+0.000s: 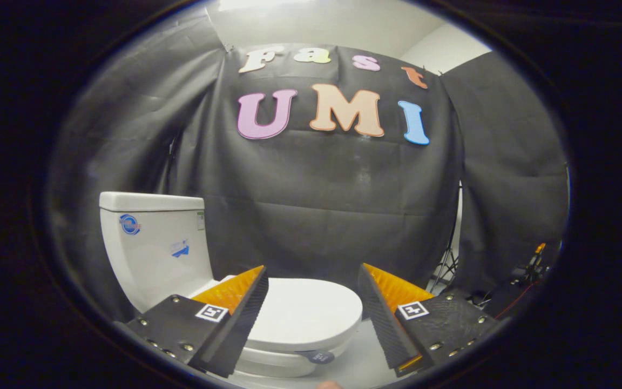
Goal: Open the toilet lid.
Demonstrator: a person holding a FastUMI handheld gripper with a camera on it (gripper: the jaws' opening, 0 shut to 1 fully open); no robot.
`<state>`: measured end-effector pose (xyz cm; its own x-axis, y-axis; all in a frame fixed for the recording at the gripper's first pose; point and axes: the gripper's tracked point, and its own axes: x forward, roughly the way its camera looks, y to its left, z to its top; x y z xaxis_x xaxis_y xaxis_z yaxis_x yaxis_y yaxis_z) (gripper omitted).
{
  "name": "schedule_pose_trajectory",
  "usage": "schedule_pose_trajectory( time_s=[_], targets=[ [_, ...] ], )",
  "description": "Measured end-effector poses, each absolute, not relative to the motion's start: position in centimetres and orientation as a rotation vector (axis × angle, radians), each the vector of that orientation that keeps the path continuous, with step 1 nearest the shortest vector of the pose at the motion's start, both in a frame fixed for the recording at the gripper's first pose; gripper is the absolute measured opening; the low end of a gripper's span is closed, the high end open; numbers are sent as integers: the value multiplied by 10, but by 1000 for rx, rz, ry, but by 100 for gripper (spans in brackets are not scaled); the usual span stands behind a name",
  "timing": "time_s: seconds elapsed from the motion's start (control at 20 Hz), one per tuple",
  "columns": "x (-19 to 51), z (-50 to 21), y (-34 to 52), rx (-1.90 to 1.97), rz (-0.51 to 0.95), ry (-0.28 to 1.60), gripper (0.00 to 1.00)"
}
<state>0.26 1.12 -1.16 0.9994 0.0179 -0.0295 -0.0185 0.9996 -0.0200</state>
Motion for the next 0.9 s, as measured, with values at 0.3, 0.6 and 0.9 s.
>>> schedule_pose_trajectory(
  time_s=[0.3,0.6,0.9],
  targets=[
    [5,-15,1,-17,0,44,98],
    [13,-44,-31,45,-50,135,99],
    [25,-84,-58,185,-97,269,100]
  ],
)
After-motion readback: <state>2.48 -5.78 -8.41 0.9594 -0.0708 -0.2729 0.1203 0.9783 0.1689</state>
